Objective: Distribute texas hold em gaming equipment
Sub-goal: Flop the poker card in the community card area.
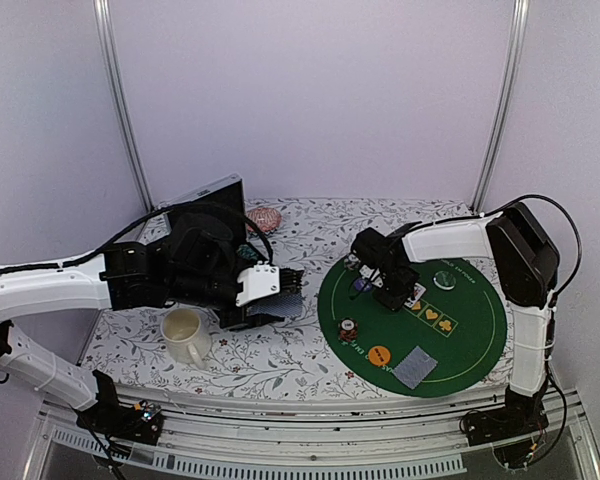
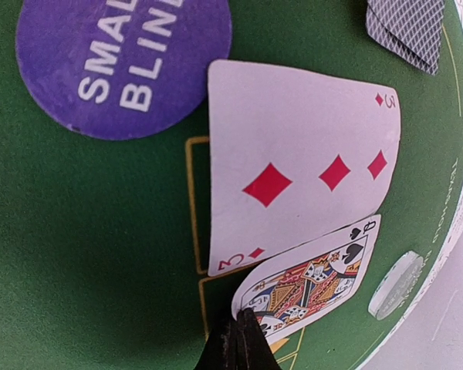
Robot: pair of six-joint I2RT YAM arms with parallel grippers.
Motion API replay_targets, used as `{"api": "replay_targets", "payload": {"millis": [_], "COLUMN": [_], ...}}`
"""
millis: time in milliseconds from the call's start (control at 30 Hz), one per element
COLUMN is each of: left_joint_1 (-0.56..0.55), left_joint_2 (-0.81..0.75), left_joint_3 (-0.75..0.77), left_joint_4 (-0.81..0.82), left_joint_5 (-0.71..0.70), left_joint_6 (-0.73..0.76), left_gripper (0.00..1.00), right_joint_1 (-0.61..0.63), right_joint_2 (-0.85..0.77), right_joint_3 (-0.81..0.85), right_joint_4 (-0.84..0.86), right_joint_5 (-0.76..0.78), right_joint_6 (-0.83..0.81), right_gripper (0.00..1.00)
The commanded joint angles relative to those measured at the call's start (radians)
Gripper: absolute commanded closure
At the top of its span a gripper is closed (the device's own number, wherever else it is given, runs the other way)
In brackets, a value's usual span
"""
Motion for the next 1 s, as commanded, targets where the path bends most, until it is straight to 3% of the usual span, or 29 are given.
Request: {"api": "replay_targets", "payload": {"millis": [0,133,300,567,733,967], "left_joint_1": [0.01,0.009,0.009,0.009,0.009,0.009], "left_joint_2": [-0.021,-0.023,-0.023,-0.023,-0.028,-0.028], "left_joint_3": [-0.008,-0.007,-0.007,-0.007,-0.007,-0.009], "left_joint_4": [0.008,0.007,0.007,0.007,0.007,0.007], "left_joint_5": [-0.002,-0.001,0.001,0.002,0.009,0.004], "left_joint_6": [0.003,0.003,0.003,0.003,0.0,0.004], "left_gripper": [0.39,0.39,0.38,0.38,0.38,0.38], "right_joint_1": [0.001,0.002,0.001,-0.002,-0.094,-0.19], "right_joint_2": [0.039,0.03,0.017,-0.099,-0.239,-0.284], "right_joint_3": [0.023,0.028,0.04,0.008,-0.106,-0.212], "right_joint_4": [-0.022,-0.038,-0.063,-0.018,0.062,0.109], "right_joint_5": [-0.076,-0.115,-0.144,-0.261,-0.311,-0.332], "right_joint_6": [0.041,0.073,0.115,0.127,0.193,0.265], "right_gripper": [0.97,0.91,0.76,0.65,0.64,0.64]}}
